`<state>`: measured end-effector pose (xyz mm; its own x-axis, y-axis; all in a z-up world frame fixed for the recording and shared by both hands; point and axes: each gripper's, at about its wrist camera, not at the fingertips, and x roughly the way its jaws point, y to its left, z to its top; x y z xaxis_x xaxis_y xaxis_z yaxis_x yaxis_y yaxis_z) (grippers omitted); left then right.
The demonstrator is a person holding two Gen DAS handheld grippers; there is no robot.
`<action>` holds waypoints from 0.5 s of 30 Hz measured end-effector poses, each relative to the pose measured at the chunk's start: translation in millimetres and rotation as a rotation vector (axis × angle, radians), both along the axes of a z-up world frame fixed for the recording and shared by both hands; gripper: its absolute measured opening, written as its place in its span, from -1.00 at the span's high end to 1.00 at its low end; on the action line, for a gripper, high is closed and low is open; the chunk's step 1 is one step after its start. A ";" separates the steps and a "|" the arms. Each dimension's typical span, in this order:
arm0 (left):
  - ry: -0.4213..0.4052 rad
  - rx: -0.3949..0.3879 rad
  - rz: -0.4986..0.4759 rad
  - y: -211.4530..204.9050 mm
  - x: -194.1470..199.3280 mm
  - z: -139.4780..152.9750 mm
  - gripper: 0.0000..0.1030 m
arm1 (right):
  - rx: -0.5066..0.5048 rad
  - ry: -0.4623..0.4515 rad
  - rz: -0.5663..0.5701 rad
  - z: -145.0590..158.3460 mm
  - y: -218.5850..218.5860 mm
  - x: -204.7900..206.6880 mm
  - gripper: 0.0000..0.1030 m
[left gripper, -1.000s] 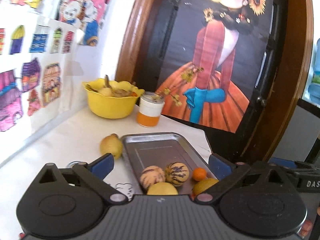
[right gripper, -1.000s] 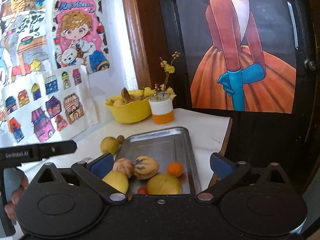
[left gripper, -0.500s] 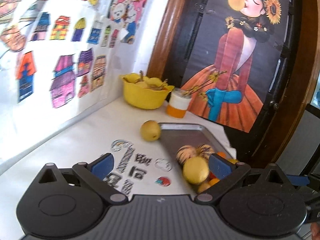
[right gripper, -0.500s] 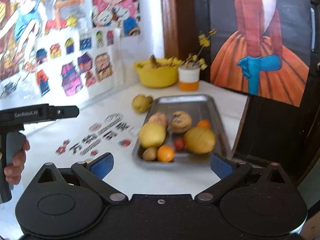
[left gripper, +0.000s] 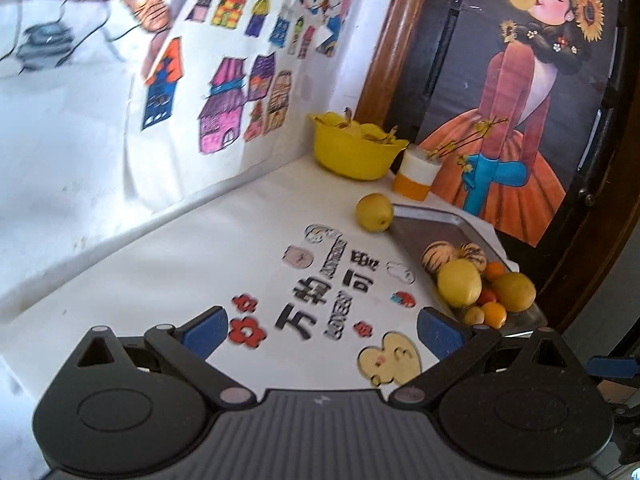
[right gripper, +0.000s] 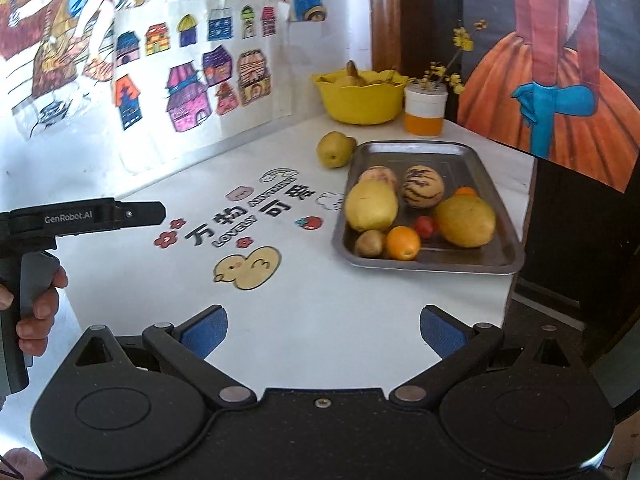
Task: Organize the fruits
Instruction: 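Withdraw both tools from the tray and lift them above the table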
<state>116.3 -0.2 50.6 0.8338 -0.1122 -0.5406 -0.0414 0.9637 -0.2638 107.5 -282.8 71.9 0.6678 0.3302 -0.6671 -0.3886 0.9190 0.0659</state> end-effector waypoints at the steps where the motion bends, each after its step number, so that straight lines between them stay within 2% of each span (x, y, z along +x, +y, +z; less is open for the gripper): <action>1: 0.003 0.000 0.004 2.0 -2.0 -1.4 -0.99 | -0.001 0.001 0.006 0.0 3.4 -0.7 -0.99; 15: 0.041 0.012 0.064 24.3 -10.1 -11.7 -0.99 | 0.021 0.046 0.078 -6.4 41.7 8.4 -0.99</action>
